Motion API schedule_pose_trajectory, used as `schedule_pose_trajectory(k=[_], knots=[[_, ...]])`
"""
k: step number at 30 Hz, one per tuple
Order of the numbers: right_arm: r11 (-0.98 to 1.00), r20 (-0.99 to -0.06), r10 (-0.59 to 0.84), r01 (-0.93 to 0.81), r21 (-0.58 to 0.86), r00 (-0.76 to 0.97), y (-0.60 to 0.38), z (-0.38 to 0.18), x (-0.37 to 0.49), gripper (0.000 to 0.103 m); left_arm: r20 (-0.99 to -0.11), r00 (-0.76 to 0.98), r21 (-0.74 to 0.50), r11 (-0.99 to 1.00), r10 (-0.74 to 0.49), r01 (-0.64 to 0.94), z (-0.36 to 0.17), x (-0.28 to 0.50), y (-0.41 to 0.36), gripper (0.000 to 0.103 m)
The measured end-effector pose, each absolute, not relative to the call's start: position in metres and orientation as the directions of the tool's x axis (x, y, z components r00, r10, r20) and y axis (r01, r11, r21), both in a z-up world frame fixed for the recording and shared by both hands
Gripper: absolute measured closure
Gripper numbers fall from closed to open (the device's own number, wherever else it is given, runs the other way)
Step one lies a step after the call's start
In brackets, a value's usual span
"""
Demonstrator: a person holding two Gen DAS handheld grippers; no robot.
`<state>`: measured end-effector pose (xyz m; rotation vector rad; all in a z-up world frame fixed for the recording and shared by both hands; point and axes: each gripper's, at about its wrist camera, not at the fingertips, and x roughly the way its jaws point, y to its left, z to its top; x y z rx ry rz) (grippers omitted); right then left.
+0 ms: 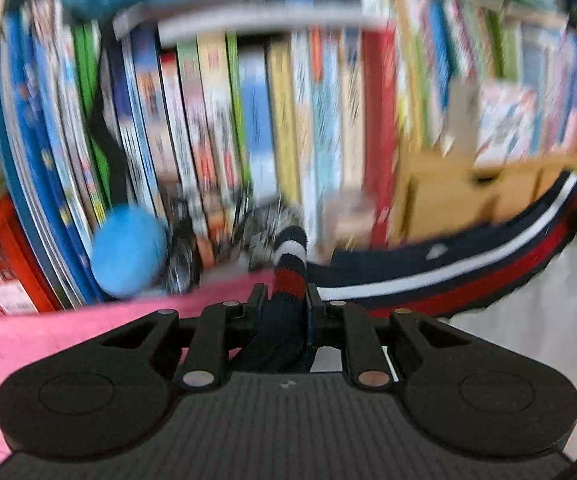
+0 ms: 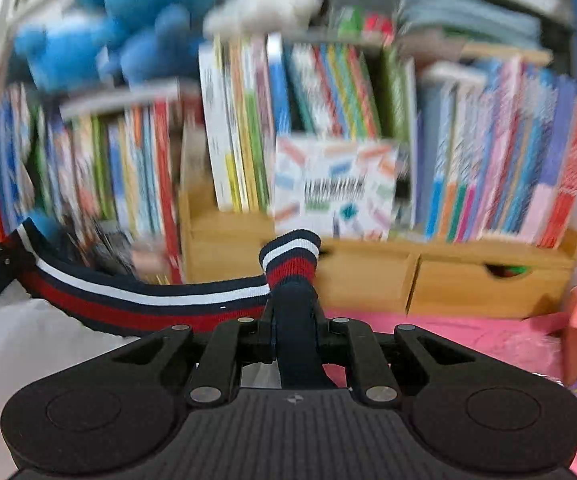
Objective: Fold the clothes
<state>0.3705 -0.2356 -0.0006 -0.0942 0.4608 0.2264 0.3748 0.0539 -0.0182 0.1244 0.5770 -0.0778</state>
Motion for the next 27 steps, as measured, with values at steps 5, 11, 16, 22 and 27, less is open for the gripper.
schedule_pose_trajectory(k=[5,11,16,22,27], knots=[[0.963,-0.527,0.193,-0.262,-0.058,0.828,-0.233,-0.04,0.397,0.078,-0.576,0.816,0.062,0.994,-0.037,0.089,-0.055,0.386,0.071,0.069],[0.963,-0.602,0.251,-0.258,0.075,0.758,-0.249,-0.058,0.42,0.066,-0.601,0.799,0.033,0.999,0.009,0.014,-0.055,0.393,0.082,0.032],[0.987,-0.608,0.152,-0.146,0.06,0.779,-0.258,-0.045,0.409,0.031,-0.568,0.82,0.092,0.995,0.078,-0.031,-0.025,0.369,0.089,0.018],[0.929,-0.447,0.226,-0.33,-0.168,0.865,-0.249,-0.007,0.292,0.013,-0.447,0.894,0.21,0.975,0.025,0.078,0.028,0.264,0.099,0.018],[0.833,-0.382,0.321,-0.45,-0.321,0.867,-0.225,0.008,0.189,0.029,-0.342,0.939,0.278,0.951,-0.031,0.133,0.033,0.163,0.068,0.018]])
